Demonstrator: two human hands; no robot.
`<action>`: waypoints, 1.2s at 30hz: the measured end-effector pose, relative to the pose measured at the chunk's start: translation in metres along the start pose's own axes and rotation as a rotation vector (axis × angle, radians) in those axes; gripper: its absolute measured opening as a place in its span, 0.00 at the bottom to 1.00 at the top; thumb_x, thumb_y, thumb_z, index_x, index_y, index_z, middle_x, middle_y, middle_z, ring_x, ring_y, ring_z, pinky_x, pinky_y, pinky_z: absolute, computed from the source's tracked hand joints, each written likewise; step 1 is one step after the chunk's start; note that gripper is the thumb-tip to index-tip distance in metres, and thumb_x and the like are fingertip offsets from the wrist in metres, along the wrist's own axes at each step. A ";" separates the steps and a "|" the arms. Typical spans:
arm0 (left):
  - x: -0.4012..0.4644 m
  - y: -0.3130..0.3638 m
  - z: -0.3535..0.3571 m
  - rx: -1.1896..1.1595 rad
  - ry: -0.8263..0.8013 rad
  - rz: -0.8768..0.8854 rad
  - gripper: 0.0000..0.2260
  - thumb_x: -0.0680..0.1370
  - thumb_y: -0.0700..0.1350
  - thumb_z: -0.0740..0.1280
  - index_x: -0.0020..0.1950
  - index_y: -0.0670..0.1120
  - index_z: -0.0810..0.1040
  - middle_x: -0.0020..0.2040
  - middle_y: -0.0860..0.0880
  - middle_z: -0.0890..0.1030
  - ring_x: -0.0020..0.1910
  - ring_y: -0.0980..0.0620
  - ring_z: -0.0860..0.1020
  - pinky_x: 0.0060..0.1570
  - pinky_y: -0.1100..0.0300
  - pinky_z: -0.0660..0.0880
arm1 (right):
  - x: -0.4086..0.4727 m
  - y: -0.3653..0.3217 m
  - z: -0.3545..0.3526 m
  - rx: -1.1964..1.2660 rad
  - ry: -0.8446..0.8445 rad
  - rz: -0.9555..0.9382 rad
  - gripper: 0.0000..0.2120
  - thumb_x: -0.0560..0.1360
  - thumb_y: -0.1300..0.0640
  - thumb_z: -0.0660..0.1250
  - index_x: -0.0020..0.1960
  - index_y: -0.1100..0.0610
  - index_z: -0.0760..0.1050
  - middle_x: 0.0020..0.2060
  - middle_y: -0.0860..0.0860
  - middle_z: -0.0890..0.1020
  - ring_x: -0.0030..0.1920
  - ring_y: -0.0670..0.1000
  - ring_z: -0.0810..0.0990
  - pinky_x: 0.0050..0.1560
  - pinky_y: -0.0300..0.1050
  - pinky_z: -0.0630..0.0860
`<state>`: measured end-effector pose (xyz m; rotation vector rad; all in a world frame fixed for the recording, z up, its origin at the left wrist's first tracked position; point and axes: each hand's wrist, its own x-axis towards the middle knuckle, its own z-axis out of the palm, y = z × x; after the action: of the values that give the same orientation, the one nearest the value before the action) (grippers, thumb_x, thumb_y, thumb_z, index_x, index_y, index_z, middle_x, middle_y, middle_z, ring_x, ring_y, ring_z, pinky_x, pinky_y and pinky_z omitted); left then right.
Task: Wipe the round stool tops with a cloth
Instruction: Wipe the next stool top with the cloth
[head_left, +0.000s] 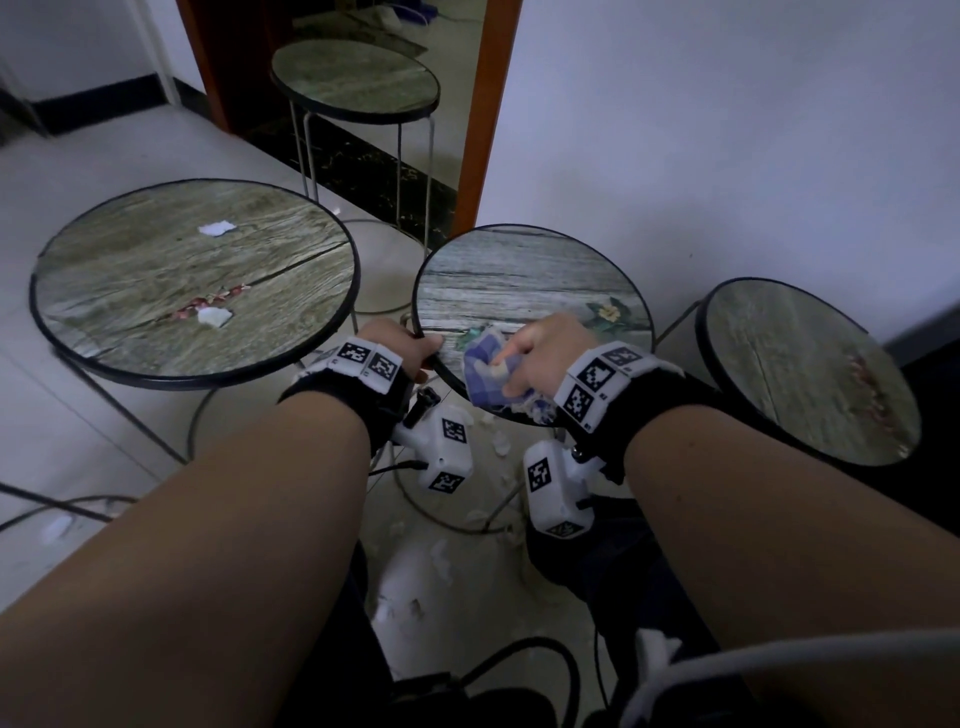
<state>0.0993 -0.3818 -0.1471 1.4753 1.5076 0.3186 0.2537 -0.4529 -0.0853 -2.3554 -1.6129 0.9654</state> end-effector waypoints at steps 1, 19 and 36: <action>0.000 0.001 0.000 0.017 0.004 0.000 0.17 0.77 0.53 0.66 0.48 0.39 0.82 0.44 0.42 0.84 0.43 0.45 0.83 0.48 0.53 0.79 | -0.001 0.000 0.000 -0.008 0.001 -0.004 0.09 0.67 0.65 0.73 0.47 0.59 0.84 0.41 0.53 0.82 0.38 0.51 0.77 0.39 0.43 0.75; -0.002 0.009 0.000 -0.108 0.055 -0.017 0.24 0.76 0.47 0.69 0.70 0.46 0.68 0.56 0.43 0.81 0.45 0.43 0.83 0.50 0.50 0.79 | -0.002 0.022 -0.013 -0.198 0.053 -0.037 0.09 0.69 0.60 0.73 0.48 0.59 0.80 0.49 0.52 0.81 0.47 0.52 0.78 0.43 0.44 0.72; 0.001 0.012 -0.009 -0.117 -0.011 0.081 0.22 0.76 0.40 0.68 0.70 0.49 0.69 0.46 0.44 0.80 0.30 0.50 0.77 0.18 0.68 0.70 | 0.018 0.005 -0.019 -0.208 0.043 -0.069 0.13 0.70 0.56 0.74 0.35 0.50 0.69 0.43 0.48 0.76 0.44 0.50 0.74 0.34 0.39 0.66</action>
<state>0.0997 -0.3746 -0.1342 1.4445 1.3992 0.4390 0.2724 -0.4345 -0.0808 -2.4120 -1.8455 0.7621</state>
